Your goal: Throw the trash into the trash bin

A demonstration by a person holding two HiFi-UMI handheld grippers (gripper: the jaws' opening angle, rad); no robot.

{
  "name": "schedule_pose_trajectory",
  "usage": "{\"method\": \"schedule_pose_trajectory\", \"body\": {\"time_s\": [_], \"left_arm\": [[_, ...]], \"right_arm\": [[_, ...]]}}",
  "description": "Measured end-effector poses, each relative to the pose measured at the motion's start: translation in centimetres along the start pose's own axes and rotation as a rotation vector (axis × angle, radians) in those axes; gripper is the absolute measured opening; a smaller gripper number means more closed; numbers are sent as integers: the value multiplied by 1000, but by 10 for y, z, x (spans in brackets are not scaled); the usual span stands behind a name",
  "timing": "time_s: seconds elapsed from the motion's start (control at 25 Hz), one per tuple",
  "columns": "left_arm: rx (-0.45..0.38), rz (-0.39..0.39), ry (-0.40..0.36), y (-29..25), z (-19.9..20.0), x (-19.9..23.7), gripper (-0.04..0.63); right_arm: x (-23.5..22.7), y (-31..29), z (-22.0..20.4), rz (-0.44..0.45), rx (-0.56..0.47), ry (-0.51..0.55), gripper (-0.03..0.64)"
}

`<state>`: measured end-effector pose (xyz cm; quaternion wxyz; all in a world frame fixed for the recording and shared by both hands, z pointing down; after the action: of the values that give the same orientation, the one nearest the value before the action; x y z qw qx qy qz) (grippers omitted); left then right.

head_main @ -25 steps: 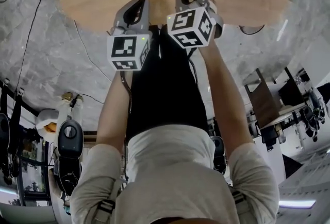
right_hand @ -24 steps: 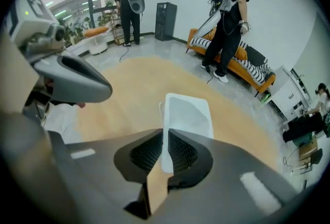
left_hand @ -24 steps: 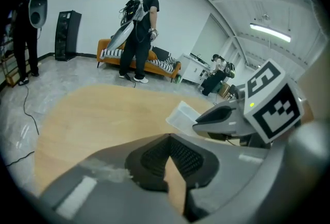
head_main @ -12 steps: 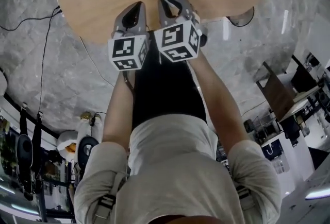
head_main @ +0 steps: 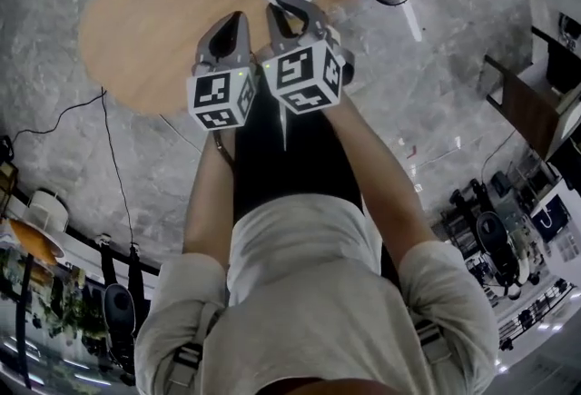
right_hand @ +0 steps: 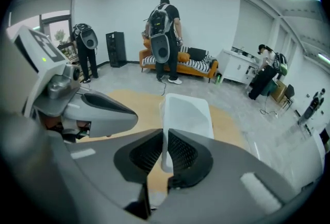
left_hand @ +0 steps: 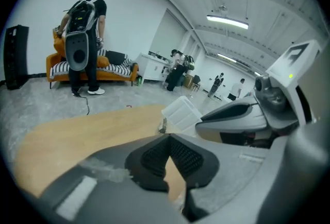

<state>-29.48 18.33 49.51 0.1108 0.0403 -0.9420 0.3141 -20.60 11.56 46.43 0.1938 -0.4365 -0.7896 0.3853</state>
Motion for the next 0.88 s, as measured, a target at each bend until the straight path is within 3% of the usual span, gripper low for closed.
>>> {"method": "schedule_pose_trajectory", "body": {"time_s": [0.4,0.88], "left_arm": [[14,-130,-140,-62,31,-126,18],[63,-241,-218,-123,32,-266,18]], "right_arm": [[-107,71,-71,-111,-29,-178,37],[-221,141,-152,-202,-56,-325,37]]}}
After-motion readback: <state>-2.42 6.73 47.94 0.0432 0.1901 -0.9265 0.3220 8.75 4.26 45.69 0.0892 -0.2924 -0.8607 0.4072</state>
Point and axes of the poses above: the fingertips, and each gripper's own axes: y backward along the fingers, x to its left, z out of its top, the point moved 7 cm from there along y, backward along the fingers, and after that the axes turned 10 degrees about -y, right-handed, at the moved point
